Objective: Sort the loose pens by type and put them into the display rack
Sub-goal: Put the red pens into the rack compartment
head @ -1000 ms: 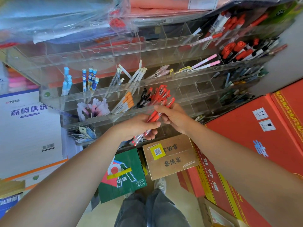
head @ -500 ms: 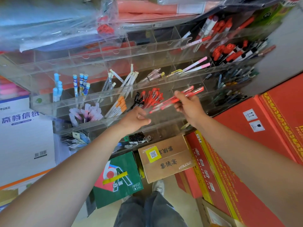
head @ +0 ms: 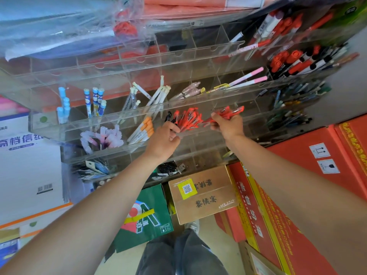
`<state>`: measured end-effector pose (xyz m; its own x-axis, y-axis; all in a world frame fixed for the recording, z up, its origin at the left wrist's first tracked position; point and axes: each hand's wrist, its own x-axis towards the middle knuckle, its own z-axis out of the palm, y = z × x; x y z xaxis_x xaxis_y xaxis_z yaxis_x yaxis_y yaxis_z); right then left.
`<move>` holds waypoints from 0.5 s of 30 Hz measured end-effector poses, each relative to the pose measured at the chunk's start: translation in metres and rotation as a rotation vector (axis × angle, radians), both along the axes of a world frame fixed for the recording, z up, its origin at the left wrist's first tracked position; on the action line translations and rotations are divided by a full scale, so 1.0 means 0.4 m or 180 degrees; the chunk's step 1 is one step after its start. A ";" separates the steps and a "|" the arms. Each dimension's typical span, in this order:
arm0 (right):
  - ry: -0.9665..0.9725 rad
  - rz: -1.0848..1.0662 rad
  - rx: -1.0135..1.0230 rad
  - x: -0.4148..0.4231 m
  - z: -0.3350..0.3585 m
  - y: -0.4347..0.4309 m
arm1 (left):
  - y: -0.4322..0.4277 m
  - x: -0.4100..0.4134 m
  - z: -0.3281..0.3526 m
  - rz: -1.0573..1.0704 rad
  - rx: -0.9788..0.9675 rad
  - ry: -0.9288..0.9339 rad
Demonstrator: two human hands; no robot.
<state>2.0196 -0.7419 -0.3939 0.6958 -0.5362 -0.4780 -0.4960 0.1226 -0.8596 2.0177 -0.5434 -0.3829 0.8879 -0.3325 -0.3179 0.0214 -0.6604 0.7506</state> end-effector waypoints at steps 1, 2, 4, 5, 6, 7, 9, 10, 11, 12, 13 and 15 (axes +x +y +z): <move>0.0076 0.0061 -0.0047 0.003 -0.006 0.004 | 0.000 0.001 0.000 0.0023 -0.0020 0.0018; 0.0149 0.0129 -0.0081 0.004 -0.010 0.006 | -0.001 0.001 0.000 0.0043 -0.0028 0.0031; 0.0188 0.0203 -0.0065 0.004 -0.013 0.006 | -0.003 0.001 0.000 0.0063 -0.0022 0.0038; 0.0158 0.0213 -0.0052 0.004 -0.015 0.005 | -0.003 0.002 0.000 0.0069 -0.0015 0.0036; 0.0146 0.0232 -0.0081 0.004 -0.017 0.004 | -0.003 0.003 0.000 0.0076 -0.0005 0.0040; 0.0141 0.0261 -0.0141 0.004 -0.018 0.002 | -0.004 0.003 -0.001 0.0082 0.0001 0.0049; 0.0122 0.0295 -0.0290 0.004 -0.023 0.000 | -0.005 0.003 -0.003 0.0107 -0.0011 0.0078; 0.0116 0.0312 -0.0356 0.003 -0.024 -0.001 | -0.006 0.002 -0.005 0.0129 -0.0029 0.0089; 0.0124 0.0327 -0.0412 0.002 -0.026 -0.004 | -0.006 0.001 -0.006 0.0152 -0.0047 0.0101; 0.0175 0.0338 -0.0469 -0.001 -0.030 -0.007 | -0.005 0.000 -0.006 0.0163 -0.0057 0.0114; 0.0200 0.0315 -0.0538 -0.004 -0.034 -0.009 | -0.004 -0.002 -0.006 0.0153 -0.0060 0.0128; 0.0203 0.0185 -0.0773 -0.015 -0.037 -0.010 | -0.003 -0.007 -0.003 0.0129 -0.0050 0.0120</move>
